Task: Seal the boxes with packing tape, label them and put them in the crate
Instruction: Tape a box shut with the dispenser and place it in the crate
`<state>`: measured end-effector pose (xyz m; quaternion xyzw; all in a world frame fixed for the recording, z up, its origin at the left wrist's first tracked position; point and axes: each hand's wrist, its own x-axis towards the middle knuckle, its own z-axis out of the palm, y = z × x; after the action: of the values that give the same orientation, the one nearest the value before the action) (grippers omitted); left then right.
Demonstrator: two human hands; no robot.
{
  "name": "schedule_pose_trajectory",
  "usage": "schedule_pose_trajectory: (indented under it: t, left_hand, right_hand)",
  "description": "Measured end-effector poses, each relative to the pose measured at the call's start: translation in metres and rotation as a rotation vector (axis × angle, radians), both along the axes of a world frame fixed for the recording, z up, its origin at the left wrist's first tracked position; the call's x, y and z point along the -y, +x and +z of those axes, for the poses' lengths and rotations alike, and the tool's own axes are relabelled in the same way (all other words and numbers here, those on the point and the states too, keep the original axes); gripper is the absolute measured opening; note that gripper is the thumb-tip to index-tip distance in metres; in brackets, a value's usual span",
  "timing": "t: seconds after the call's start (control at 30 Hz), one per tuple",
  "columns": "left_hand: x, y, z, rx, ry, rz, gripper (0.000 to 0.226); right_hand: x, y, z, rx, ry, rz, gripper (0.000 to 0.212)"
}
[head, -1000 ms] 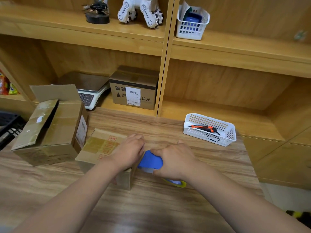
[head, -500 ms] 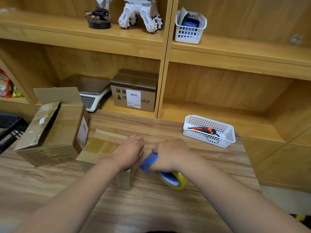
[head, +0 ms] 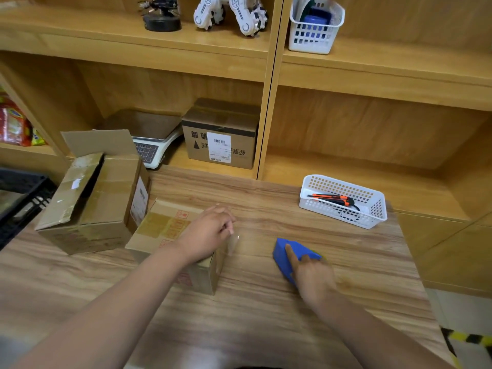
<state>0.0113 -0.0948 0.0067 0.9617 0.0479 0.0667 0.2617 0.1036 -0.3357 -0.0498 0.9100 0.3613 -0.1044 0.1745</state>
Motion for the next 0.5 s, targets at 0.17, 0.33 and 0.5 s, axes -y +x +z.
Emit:
schedule_pose_trajectory:
  t: [0.17,0.33,0.5]
  left_hand:
    - [-0.004,0.000,-0.001,-0.009,-0.030,0.015,0.017]
    - [-0.004,0.002,-0.002,-0.037,-0.004,0.009,0.010]
    - [-0.004,0.001,-0.002,-0.029,0.004,0.011,0.008]
  right_hand:
    - [-0.004,-0.006,-0.021,-0.067,0.009,-0.049,0.063]
    - [-0.042,-0.021,-0.006,0.238,0.349,0.073,0.033]
    - [-0.095,-0.062,0.010,-0.430,1.128,-0.384,0.045]
